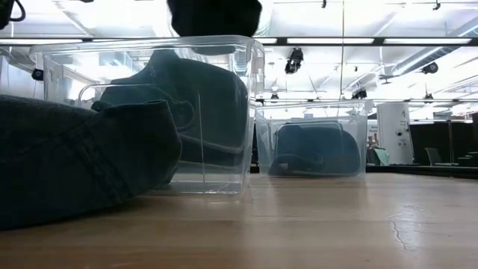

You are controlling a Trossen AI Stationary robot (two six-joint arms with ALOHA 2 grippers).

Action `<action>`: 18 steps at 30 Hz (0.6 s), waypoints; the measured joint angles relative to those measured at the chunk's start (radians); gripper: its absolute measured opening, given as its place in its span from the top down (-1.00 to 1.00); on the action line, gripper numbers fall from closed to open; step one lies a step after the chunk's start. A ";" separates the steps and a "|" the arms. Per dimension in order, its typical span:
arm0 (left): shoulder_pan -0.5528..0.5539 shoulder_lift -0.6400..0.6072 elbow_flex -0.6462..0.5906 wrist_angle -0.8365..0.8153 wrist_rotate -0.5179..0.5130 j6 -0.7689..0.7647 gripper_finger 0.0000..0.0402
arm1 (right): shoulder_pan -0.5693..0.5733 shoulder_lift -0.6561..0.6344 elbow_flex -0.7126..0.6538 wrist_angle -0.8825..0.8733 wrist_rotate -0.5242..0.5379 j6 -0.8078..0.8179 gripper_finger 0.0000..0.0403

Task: Pick & Place hat
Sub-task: Put the top blue cap into the top transparent bin

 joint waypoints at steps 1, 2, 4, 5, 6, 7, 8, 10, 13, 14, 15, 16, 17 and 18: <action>0.000 0.007 0.000 0.001 0.000 0.007 0.29 | -0.006 0.027 0.024 0.025 -0.001 -0.032 0.94; 0.001 0.012 0.000 0.001 -0.002 0.013 0.29 | -0.010 0.051 0.048 0.031 -0.009 -0.051 0.94; 0.002 0.024 0.000 0.003 -0.011 0.014 0.29 | -0.018 0.094 0.097 0.030 -0.041 -0.066 0.94; 0.002 0.028 0.000 0.003 -0.020 0.014 0.29 | -0.020 0.111 0.119 0.029 -0.056 -0.066 0.94; 0.002 0.032 0.000 0.004 -0.025 0.014 0.29 | -0.021 0.129 0.140 0.026 -0.065 -0.071 0.94; 0.002 0.034 0.000 0.004 -0.032 0.014 0.29 | -0.022 0.146 0.164 0.026 -0.070 -0.078 0.94; 0.002 0.034 0.000 0.005 -0.051 0.014 0.29 | -0.022 0.162 0.185 0.026 -0.072 -0.092 0.94; 0.002 0.034 0.000 0.006 -0.092 0.015 0.29 | -0.020 0.186 0.221 0.023 -0.072 -0.118 0.94; 0.003 0.033 0.000 0.007 -0.128 0.015 0.29 | -0.016 0.217 0.274 0.017 -0.074 -0.135 0.94; 0.003 0.033 0.000 0.011 -0.129 0.015 0.29 | -0.015 0.225 0.290 0.013 -0.073 -0.137 0.94; 0.003 0.033 0.000 0.022 -0.129 0.015 0.29 | -0.015 0.231 0.306 -0.004 -0.072 -0.136 0.94; 0.003 0.033 0.000 0.028 -0.130 0.015 0.30 | -0.015 0.236 0.320 -0.024 -0.071 -0.132 0.94; 0.003 0.033 0.000 0.030 -0.131 0.013 0.31 | -0.015 0.237 0.329 -0.049 -0.070 -0.121 0.94; 0.003 0.033 0.000 0.030 -0.132 0.010 0.33 | -0.015 0.237 0.334 -0.075 -0.070 -0.104 0.94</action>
